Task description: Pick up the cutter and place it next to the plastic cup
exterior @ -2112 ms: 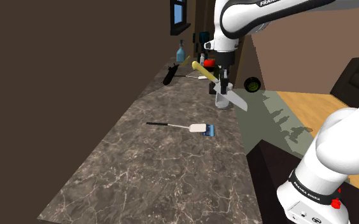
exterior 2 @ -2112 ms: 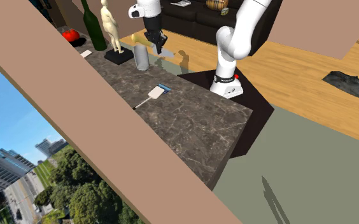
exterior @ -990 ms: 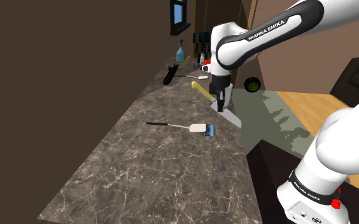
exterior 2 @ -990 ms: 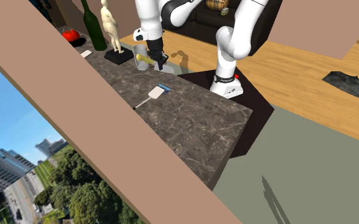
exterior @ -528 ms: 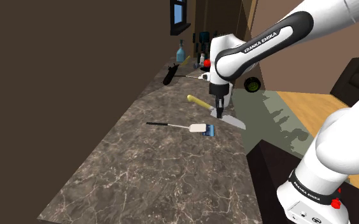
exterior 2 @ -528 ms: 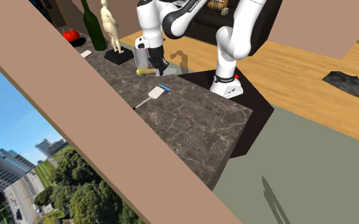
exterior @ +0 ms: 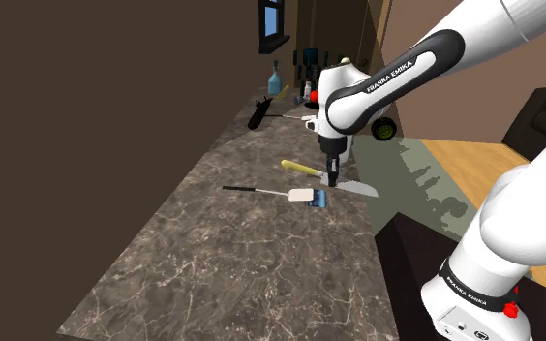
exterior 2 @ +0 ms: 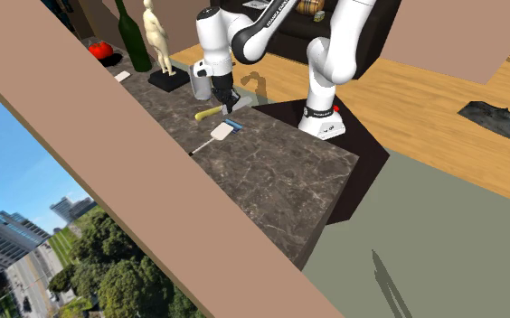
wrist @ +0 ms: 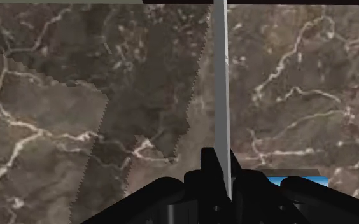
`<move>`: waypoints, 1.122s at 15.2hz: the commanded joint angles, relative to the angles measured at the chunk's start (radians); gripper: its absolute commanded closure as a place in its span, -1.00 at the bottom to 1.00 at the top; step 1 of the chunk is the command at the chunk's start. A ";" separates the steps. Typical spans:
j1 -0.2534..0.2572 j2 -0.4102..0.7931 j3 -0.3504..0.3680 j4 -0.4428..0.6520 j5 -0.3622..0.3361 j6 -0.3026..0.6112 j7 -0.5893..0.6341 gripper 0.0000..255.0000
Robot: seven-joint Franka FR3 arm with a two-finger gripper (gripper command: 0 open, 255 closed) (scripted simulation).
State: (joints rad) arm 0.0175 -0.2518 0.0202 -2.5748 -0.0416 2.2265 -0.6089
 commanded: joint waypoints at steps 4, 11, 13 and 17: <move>0.000 0.001 0.000 -0.001 0.000 0.001 0.000 1.00; 0.001 -0.019 0.000 0.019 0.002 -0.038 -0.001 -1.00; 0.003 -0.052 0.001 0.061 0.005 -0.114 -0.003 -1.00; 0.003 -0.063 0.002 0.080 0.006 -0.143 -0.004 -1.00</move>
State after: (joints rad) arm 0.0211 -0.3147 0.0222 -2.4989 -0.0352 2.0880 -0.6119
